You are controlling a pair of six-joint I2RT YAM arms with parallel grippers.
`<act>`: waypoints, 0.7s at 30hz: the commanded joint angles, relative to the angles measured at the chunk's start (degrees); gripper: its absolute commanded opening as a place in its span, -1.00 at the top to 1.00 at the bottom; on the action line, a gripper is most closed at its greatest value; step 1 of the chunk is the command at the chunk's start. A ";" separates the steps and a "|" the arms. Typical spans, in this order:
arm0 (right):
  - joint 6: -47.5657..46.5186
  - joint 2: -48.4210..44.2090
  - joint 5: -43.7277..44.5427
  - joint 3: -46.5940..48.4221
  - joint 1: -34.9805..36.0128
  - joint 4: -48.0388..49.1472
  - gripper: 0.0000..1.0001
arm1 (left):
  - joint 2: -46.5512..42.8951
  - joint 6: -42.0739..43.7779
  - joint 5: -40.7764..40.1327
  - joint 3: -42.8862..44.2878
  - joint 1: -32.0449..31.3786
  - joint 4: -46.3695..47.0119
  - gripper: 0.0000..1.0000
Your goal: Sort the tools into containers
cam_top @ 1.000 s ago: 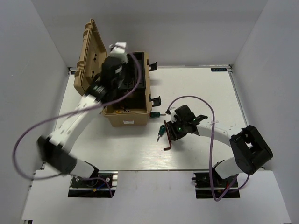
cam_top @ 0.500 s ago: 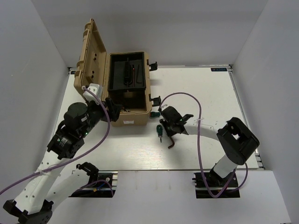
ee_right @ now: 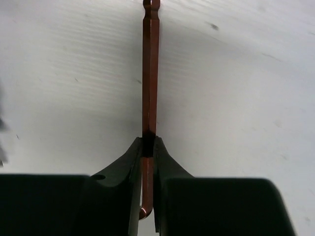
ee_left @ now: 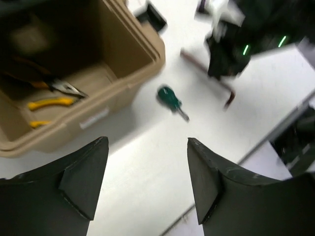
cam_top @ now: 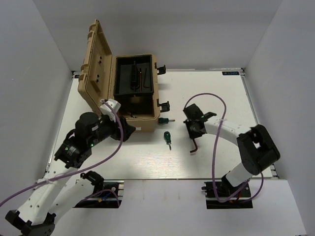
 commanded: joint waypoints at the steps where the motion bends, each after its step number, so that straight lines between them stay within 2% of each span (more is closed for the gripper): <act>1: -3.88 -8.14 -1.87 6.01 -2.83 -10.36 1.00 | 1.51 2.26 7.98 -1.84 -0.09 0.38 -0.49; 5: -13.01 -15.37 -7.41 9.61 -4.24 -10.12 1.00 | 2.04 3.58 12.72 -4.12 -0.09 -0.94 -0.35; 6: -13.38 -15.12 -9.42 14.93 -4.59 -11.42 1.00 | 1.43 3.58 13.69 -5.44 -0.09 -0.94 -0.27; 8: -16.19 -12.49 -11.80 19.35 -4.77 -12.57 1.00 | 1.43 3.58 16.06 -6.59 -0.09 -0.15 -0.24; 12: -16.03 -2.74 -17.52 36.75 -4.94 -13.98 1.00 | 1.43 3.58 16.95 -7.12 -0.09 0.64 -0.21; 13: -15.85 -1.24 -18.74 45.82 -4.94 -14.68 1.00 | 1.43 3.58 16.26 -7.12 -0.09 0.12 -0.21; 15: -14.80 6.22 -19.71 52.30 -4.77 -15.39 1.00 | 0.20 2.88 15.56 -7.12 -0.09 0.12 -0.21; 16: -14.36 8.42 -21.55 63.12 -4.77 -16.44 1.00 | 0.20 2.87 15.55 -7.73 -0.09 0.12 -0.21; 17: -12.61 16.01 -22.44 67.15 -4.51 -16.79 1.00 | 0.20 2.35 15.55 -7.73 -0.09 0.12 -0.21; 18: -11.03 18.61 -23.32 71.01 -4.24 -16.88 1.00 | 0.20 2.34 15.55 -8.26 -0.61 0.12 -0.21; 19: -10.32 22.64 -23.93 77.49 -4.07 -12.80 1.00 | 0.20 1.47 16.07 -8.87 -0.61 0.12 -0.21; 21: -5.50 25.30 -24.29 76.69 -2.40 -7.68 1.00 | 0.20 -0.11 16.08 -9.75 -0.61 1.25 -0.21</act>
